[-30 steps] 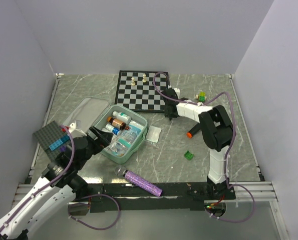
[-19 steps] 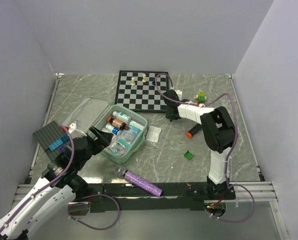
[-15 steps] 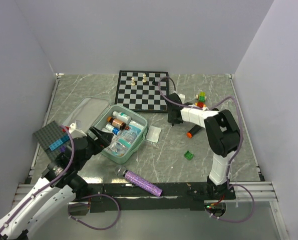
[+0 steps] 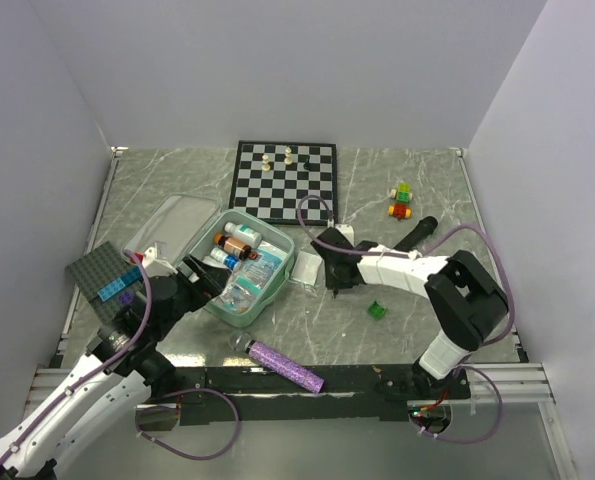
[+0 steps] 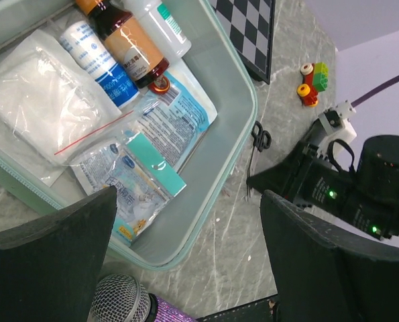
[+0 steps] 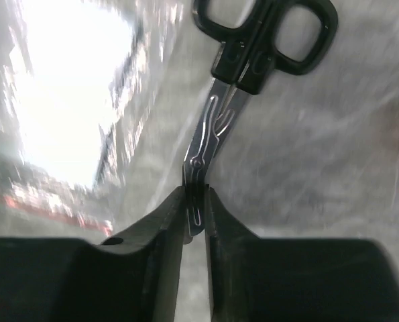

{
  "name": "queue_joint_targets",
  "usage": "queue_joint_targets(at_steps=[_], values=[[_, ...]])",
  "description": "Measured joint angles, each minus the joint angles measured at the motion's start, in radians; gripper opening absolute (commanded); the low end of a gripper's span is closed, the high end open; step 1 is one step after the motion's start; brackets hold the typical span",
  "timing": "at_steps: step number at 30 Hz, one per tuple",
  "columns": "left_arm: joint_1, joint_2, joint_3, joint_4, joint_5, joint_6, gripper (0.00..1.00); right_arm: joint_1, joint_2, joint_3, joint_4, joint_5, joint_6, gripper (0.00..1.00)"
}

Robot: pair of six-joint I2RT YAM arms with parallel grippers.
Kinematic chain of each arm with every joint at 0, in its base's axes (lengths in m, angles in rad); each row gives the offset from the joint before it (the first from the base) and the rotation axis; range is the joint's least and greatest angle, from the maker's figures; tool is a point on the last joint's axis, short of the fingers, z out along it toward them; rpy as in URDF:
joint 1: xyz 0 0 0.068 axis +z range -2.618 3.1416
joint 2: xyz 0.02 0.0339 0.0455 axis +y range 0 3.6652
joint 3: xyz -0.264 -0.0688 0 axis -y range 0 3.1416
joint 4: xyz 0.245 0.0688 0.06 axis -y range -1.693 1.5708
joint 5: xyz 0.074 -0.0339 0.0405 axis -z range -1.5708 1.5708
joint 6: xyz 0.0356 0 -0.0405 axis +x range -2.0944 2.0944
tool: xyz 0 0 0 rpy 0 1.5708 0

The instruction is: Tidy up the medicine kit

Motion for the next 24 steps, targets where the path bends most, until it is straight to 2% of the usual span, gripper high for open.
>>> queue_joint_targets(at_steps=[2,5,12,17,24], values=[[0.0,0.0,-0.006,0.0,0.006,0.0,0.91,0.02,-0.029,-0.023,-0.023,-0.012,0.009,0.5],[0.0,0.0,-0.006,0.001,0.012,0.0,0.91,0.02,-0.065,-0.038,-0.07,-0.008,0.014,0.59],[0.0,0.001,-0.006,0.001,0.019,0.0,0.91,0.015,-0.095,0.027,-0.128,0.023,-0.011,0.57],[0.0,0.001,-0.006,0.001,0.027,-0.015,0.91,0.005,-0.042,0.063,-0.113,0.017,-0.034,0.53],[0.0,-0.009,-0.006,-0.001,0.028,-0.016,0.91,-0.018,0.039,0.066,-0.109,-0.009,-0.042,0.52]])
